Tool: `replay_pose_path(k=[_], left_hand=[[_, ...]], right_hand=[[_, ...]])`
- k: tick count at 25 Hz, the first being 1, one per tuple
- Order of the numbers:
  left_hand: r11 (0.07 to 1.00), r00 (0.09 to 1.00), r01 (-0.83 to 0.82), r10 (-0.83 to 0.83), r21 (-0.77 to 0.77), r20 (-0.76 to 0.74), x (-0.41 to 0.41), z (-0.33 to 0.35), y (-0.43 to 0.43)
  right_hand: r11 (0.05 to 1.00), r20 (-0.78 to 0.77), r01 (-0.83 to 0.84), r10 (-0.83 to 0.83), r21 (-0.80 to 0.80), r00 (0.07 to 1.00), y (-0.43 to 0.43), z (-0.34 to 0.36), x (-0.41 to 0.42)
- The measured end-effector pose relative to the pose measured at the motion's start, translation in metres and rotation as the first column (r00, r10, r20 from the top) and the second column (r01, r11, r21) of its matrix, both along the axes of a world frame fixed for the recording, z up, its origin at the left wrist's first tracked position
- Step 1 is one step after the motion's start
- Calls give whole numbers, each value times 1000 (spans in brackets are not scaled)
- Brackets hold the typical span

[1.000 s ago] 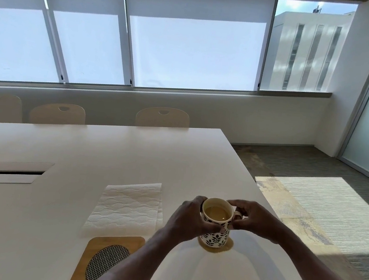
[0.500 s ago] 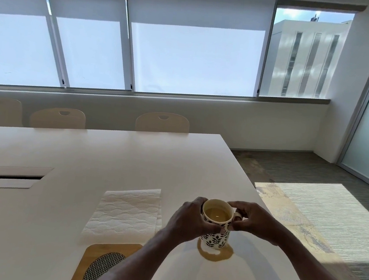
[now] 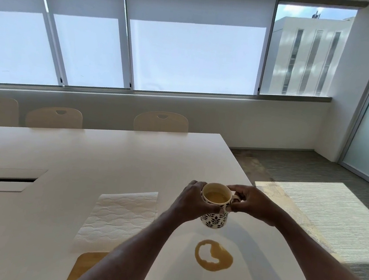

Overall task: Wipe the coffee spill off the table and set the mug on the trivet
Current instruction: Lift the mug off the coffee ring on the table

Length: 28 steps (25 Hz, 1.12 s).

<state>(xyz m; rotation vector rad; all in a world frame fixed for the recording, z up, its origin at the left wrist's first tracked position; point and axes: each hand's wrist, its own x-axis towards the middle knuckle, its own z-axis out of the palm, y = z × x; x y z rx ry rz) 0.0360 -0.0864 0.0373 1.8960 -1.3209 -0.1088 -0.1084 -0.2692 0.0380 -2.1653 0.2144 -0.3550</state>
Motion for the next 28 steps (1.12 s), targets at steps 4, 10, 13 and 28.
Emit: replay_pose_path(k=[4,10,13,28], left_hand=[[1000,1000,16,-15,14,-8,15,6,-20],[996,998,-2,9,94,-70,42,2,-56],[994,996,-20,30,111,-89,51,-3,-69],[977,991,-5,34,215,-129,73,-24,-95]], right_hand=[[1000,7,18,-18,14,1000,-20,4,16],[999,4,41,-41,-20,999,-53,-5,44],[999,-5,33,-33,-9,999,-65,-12,54],[998,-42,33,-31,55,999,-85,-41,76]])
